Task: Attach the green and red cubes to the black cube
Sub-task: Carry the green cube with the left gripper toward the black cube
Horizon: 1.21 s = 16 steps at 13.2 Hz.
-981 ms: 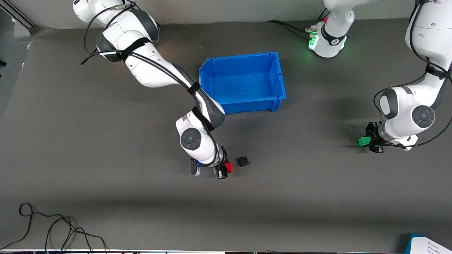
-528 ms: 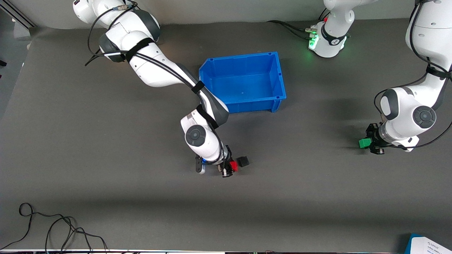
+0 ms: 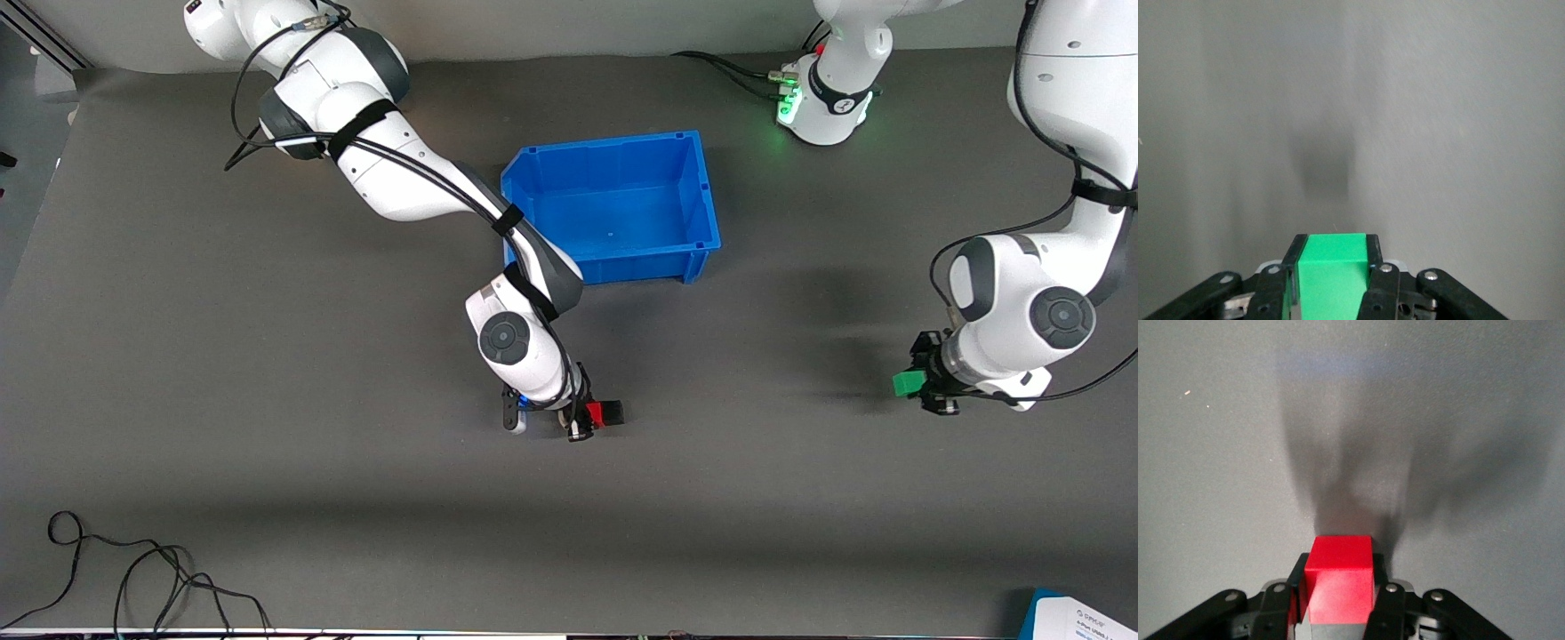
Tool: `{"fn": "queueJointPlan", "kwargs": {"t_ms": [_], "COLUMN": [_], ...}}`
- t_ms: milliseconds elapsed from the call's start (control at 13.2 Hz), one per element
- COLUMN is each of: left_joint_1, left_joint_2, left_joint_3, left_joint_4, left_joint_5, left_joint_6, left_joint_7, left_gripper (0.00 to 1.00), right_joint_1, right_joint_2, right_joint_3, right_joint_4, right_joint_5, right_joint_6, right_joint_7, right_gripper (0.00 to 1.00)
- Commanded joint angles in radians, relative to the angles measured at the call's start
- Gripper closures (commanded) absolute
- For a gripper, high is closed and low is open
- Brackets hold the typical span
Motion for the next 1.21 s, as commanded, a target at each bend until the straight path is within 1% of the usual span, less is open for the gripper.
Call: {"fn": "queueJointPlan", "kwargs": {"t_ms": [0, 151, 302, 453, 906, 1132], "left_joint_1": [-0.084, -0.139, -0.187, -0.241, -0.368, -0.425], "left_joint_2": [-0.001, 0.007, 0.016, 0.034, 0.145, 0.182], "left_joint_3": [0.009, 0.009, 0.009, 0.009, 0.009, 0.009], "left_joint_4": [0.039, 0.071, 0.092, 0.127, 0.287, 0.324], "left_joint_5": [0.000, 0.000, -0.003, -0.042, -0.059, -0.059], "left_joint_6": [-0.028, -0.028, -0.025, -0.027, -0.028, -0.022], "left_joint_7": [-0.093, -0.148, -0.180, -0.208, -0.322, -0.363], "left_gripper": [1.00, 1.00, 1.00, 1.00, 1.00, 1.00], "right_joint_1": [0.010, 0.012, 0.010, 0.010, 0.021, 0.021], "right_joint_2": [0.028, 0.024, 0.024, 0.025, 0.028, 0.024], "right_joint_3": [-0.002, 0.001, 0.017, 0.017, 0.022, 0.027], "right_joint_4": [0.048, 0.050, 0.067, 0.068, 0.070, 0.071], "right_joint_5": [0.001, 0.001, 0.001, 0.001, 0.001, 0.002], "right_joint_6": [0.016, 0.013, 0.014, 0.016, 0.019, 0.019], "right_joint_7": [0.040, 0.051, 0.076, 0.104, 0.126, 0.136], "right_gripper": [0.80, 0.80, 0.80, 0.80, 0.80, 0.79]}}
